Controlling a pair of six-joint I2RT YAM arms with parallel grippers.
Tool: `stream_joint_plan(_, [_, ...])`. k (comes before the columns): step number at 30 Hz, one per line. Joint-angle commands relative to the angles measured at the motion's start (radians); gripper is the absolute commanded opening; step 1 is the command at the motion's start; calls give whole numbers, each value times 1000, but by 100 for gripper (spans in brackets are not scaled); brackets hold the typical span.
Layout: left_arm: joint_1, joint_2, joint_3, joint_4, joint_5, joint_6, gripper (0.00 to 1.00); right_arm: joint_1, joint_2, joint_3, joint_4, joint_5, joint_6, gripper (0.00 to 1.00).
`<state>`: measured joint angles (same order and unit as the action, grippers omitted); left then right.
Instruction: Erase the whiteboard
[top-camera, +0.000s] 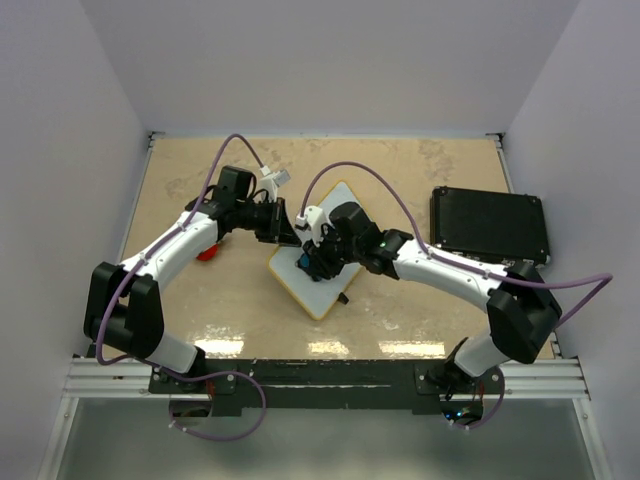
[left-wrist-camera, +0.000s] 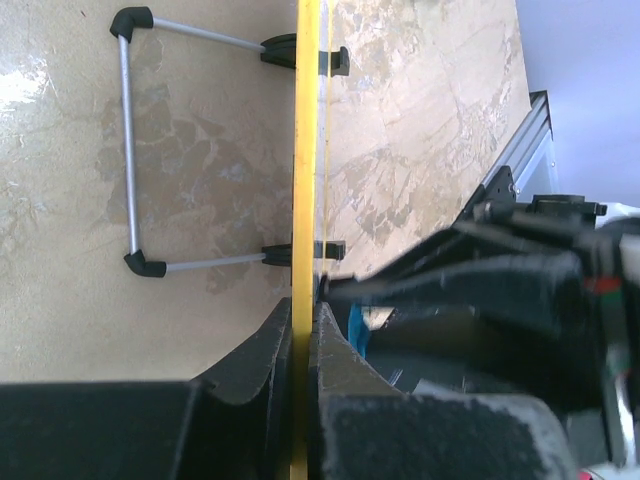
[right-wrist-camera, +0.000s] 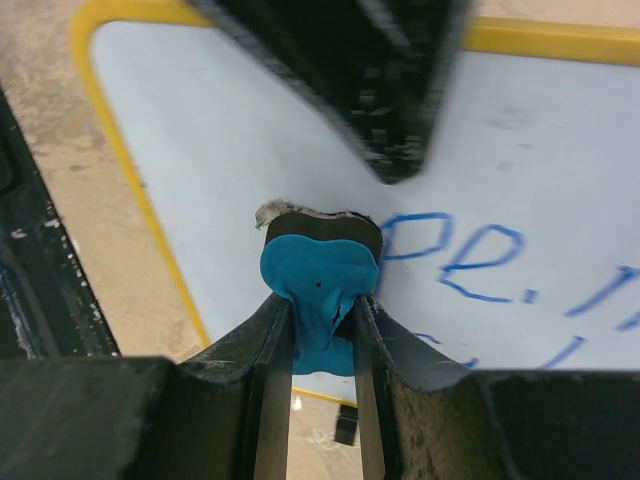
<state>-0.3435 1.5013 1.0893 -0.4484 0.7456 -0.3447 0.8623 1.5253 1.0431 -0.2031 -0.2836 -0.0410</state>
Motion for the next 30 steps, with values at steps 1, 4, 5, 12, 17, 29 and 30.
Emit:
stream_joint_plan(1, [1,-3,31,16,-46,-24,0,-48,10,60,-16,83,-23,0])
stream_joint_plan(4, [3,2,32,20,-45,-25,0,-48,12,72,-12,112,-33,0])
stream_joint_plan(5, [3,2,32,22,-45,-25,0,-48,16,80,-19,132,-33,0])
stream_joint_plan(12, [1,4,34,19,-46,-24,0,-45,87,95,-165,132,-74,0])
stream_joint_plan(17, [1,-1,27,22,-48,-23,0,-46,39,35,-217,123,-122,0])
stream_joint_plan(29, [3,5,37,19,-49,-20,0,-46,61,26,-251,84,-128,0])
stream_joint_plan(30, [0,5,35,19,-49,-20,0,-48,55,38,-245,86,-116,0])
